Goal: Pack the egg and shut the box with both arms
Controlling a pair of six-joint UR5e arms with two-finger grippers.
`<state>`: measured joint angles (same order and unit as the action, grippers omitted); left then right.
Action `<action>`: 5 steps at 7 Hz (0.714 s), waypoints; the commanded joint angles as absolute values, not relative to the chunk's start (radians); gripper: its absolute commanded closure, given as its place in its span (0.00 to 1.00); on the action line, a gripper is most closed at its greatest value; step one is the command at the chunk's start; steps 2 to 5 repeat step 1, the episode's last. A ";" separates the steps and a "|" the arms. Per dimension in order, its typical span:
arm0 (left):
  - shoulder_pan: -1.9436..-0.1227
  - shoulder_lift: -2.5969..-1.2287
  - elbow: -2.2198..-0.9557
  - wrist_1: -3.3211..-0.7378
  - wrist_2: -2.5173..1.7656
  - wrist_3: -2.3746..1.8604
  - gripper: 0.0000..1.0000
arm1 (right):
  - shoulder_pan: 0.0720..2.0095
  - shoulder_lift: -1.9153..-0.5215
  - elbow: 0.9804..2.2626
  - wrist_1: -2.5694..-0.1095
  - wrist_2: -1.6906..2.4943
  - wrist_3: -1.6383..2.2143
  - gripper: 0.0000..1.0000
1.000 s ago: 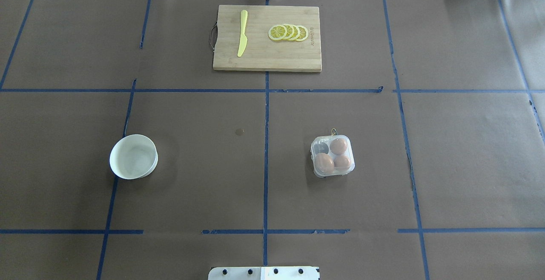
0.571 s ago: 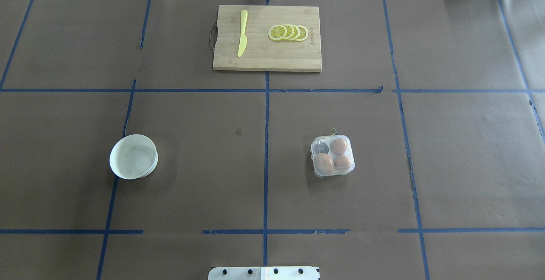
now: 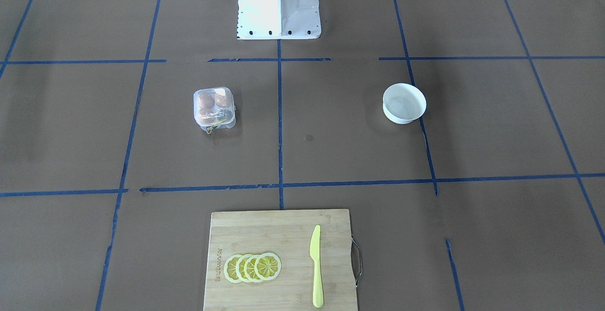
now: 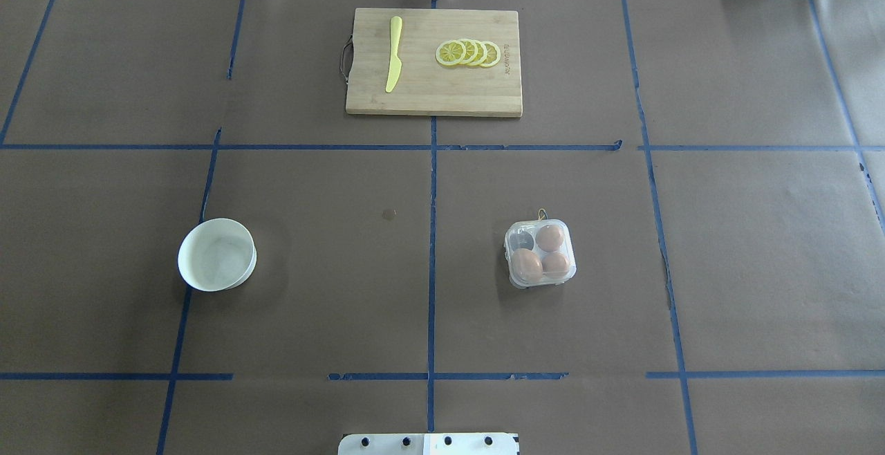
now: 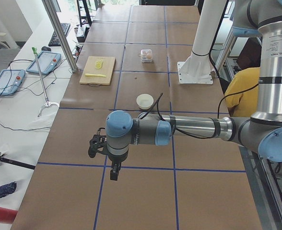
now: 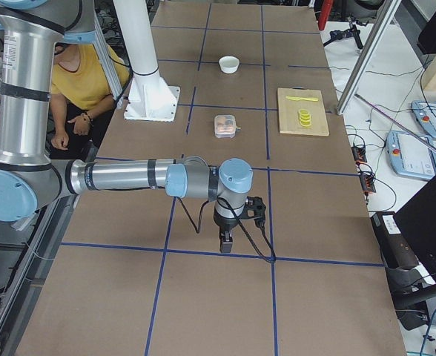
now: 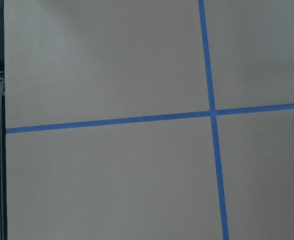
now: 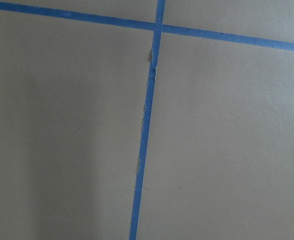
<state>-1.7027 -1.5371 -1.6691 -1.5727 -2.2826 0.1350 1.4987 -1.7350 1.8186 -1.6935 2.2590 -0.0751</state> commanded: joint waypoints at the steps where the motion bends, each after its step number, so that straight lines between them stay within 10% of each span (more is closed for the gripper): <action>1: -1.703 -1.537 -1.669 -1.572 -2.283 0.135 0.00 | 1.499 -1.735 1.818 -1.694 2.260 -0.075 0.00; 5: -1.703 -1.537 -1.669 -1.572 -2.283 0.135 0.00 | 1.499 -1.735 1.818 -1.694 2.260 -0.075 0.00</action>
